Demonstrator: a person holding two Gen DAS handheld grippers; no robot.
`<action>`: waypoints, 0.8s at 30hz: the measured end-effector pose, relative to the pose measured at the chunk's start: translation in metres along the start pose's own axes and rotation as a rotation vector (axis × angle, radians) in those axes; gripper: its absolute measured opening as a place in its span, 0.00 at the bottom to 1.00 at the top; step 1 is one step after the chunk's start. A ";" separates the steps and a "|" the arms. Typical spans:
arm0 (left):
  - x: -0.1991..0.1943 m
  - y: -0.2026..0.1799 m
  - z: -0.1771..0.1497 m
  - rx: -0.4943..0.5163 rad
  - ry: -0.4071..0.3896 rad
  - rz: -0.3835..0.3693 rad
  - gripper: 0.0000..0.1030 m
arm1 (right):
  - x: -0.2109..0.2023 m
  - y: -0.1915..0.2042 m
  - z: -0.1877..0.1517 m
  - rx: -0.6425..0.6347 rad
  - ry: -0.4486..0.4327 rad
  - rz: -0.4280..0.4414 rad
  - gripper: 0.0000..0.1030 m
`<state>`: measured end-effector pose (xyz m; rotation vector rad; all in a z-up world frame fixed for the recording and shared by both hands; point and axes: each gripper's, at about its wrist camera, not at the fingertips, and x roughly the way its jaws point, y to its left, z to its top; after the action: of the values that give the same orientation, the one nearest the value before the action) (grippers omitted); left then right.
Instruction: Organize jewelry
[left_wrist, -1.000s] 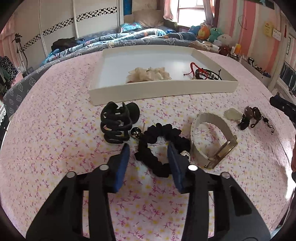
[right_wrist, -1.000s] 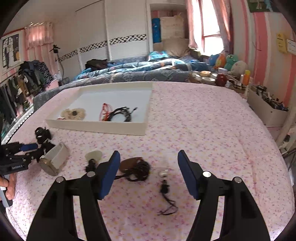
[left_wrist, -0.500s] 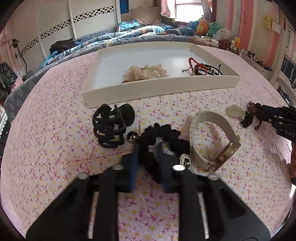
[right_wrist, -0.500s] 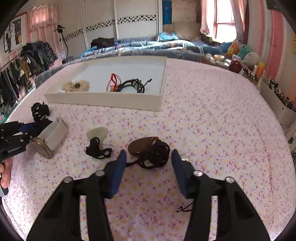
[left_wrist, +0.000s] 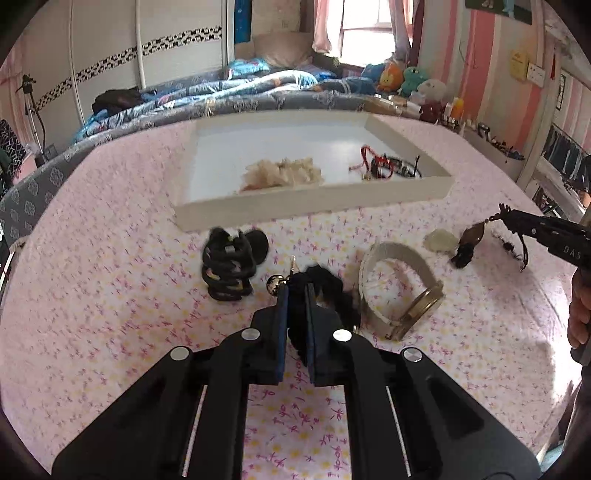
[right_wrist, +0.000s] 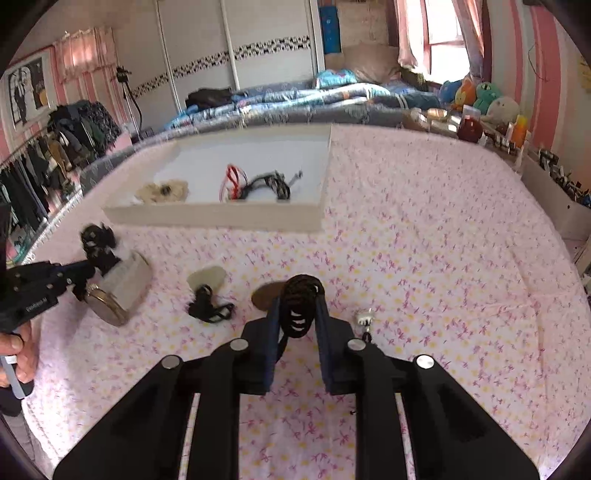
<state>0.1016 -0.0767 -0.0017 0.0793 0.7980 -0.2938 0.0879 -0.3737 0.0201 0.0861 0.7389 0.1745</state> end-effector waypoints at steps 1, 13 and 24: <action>-0.003 0.000 0.002 0.002 -0.007 0.002 0.06 | -0.006 0.000 0.004 0.004 -0.018 0.012 0.18; -0.039 0.016 0.045 -0.010 -0.113 0.020 0.06 | -0.031 0.000 0.053 0.041 -0.134 0.065 0.18; -0.033 0.034 0.083 -0.047 -0.156 0.058 0.06 | -0.022 0.017 0.092 0.030 -0.191 0.078 0.18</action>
<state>0.1468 -0.0514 0.0783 0.0344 0.6467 -0.2235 0.1317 -0.3627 0.1044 0.1583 0.5482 0.2267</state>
